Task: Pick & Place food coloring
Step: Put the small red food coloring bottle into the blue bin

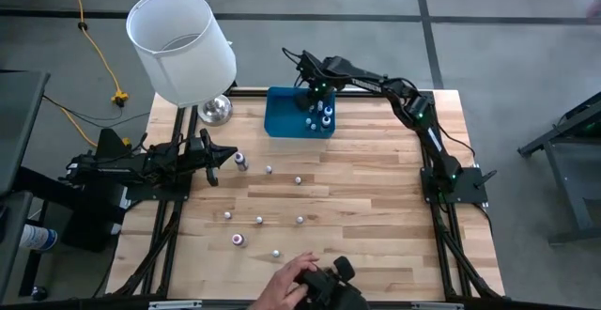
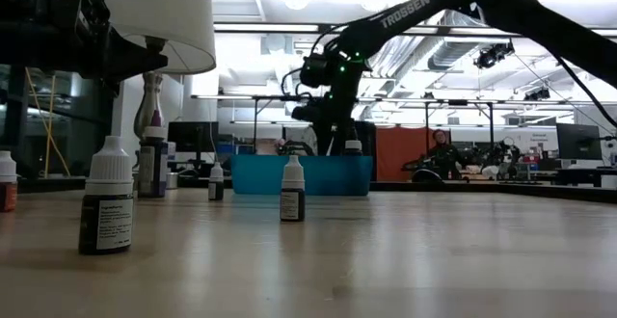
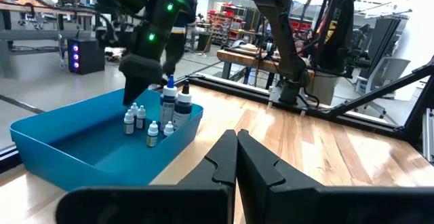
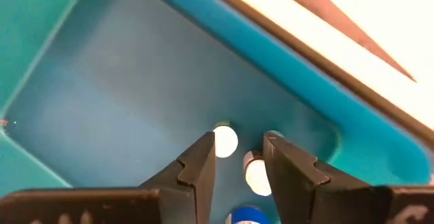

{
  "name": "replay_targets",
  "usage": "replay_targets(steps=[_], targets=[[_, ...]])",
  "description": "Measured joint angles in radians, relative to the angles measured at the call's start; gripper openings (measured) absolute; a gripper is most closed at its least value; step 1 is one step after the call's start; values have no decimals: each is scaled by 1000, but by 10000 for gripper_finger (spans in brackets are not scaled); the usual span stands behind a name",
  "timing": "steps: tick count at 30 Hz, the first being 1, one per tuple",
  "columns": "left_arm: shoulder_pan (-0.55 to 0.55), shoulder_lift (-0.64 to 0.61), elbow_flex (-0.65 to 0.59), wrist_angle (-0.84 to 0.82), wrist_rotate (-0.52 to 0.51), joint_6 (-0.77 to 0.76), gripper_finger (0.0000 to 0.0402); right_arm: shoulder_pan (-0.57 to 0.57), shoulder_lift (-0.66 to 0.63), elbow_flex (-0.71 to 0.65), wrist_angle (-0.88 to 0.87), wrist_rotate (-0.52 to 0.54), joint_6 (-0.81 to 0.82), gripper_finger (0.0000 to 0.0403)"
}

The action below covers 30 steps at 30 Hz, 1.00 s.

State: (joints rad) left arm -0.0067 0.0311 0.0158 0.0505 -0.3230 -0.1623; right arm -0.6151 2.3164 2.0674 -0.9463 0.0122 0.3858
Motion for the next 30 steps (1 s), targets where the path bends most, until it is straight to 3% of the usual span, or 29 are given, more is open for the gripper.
replay_targets(steps=[9,16,26,30], targets=[[0,0,0,0,0,0,0,-4,-124,0,-22,26,-87,115],[0,0,0,0,0,0,0,34,-255,0,-72,-2,-245,115],[0,0,0,0,0,0,0,171,-411,0,-243,-141,-462,115],[0,0,0,0,0,0,0,260,-447,0,-347,-150,-530,115]])
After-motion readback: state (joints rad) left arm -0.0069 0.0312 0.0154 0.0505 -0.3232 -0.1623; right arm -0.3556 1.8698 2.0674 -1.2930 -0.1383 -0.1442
